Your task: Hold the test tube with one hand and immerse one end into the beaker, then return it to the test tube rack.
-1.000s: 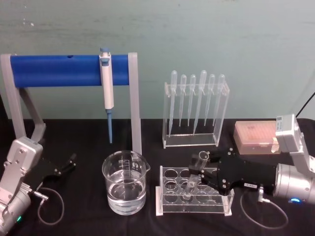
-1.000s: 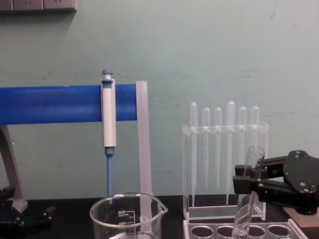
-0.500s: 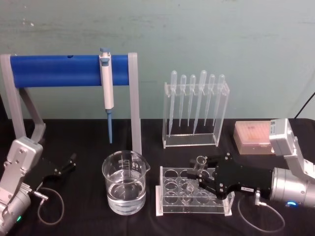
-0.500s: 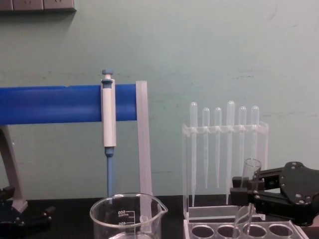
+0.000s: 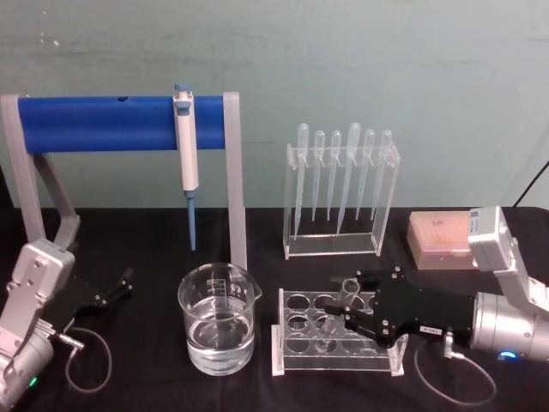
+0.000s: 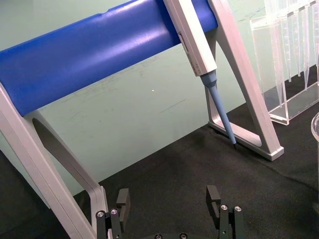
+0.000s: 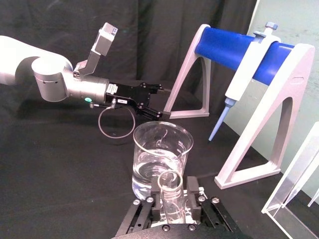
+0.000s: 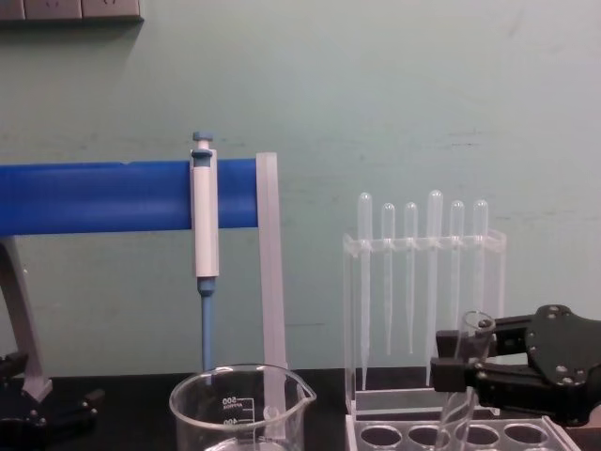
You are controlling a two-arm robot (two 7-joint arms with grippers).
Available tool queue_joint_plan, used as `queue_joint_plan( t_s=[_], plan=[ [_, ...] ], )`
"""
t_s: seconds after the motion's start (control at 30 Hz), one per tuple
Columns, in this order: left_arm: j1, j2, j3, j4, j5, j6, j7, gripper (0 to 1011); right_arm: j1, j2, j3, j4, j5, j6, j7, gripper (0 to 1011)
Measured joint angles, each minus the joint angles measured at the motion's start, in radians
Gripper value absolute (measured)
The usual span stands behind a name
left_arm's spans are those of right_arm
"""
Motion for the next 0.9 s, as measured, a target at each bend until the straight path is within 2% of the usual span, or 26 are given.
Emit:
queue_joint_plan(
  t_s=[0.2, 0.27, 0.33, 0.4, 0.43, 0.47, 0.63, 0.7, 0.8, 0.9],
  plan=[
    [0.0, 0.0, 0.0, 0.0, 0.0, 0.0, 0.0, 1000, -0.001, 0.0, 0.0, -0.001, 0.0, -0.001, 0.0, 511],
    [0.0, 0.0, 0.0, 0.0, 0.0, 0.0, 0.0, 1000, -0.001, 0.001, 0.001, -0.001, 0.0, -0.001, 0.0, 544],
    [0.0, 0.0, 0.0, 0.0, 0.0, 0.0, 0.0, 1000, -0.001, 0.001, 0.001, -0.001, 0.001, -0.001, 0.0, 629],
    [0.0, 0.0, 0.0, 0.0, 0.0, 0.0, 0.0, 1000, -0.001, 0.001, 0.001, -0.001, 0.001, -0.001, 0.0, 673],
    [0.0, 0.0, 0.0, 0.0, 0.0, 0.0, 0.0, 1000, -0.001, 0.001, 0.001, -0.002, 0.001, -0.001, 0.0, 732],
    [0.0, 0.0, 0.0, 0.0, 0.0, 0.0, 0.0, 1000, -0.001, 0.001, 0.001, -0.002, 0.001, -0.002, 0.0, 742],
    [0.0, 0.0, 0.0, 0.0, 0.0, 0.0, 0.0, 1000, -0.009, 0.008, 0.014, -0.035, -0.008, -0.015, -0.021, 875],
    [0.0, 0.0, 0.0, 0.0, 0.0, 0.0, 0.0, 1000, -0.015, 0.011, 0.023, -0.055, -0.012, -0.027, -0.031, 958],
    [0.0, 0.0, 0.0, 0.0, 0.0, 0.0, 0.0, 1000, -0.023, 0.012, 0.036, -0.073, -0.012, -0.042, -0.042, 1000],
    [0.0, 0.0, 0.0, 0.0, 0.0, 0.0, 0.0, 1000, -0.044, 0.012, 0.065, -0.102, -0.005, -0.079, -0.064, 1002]
  ],
)
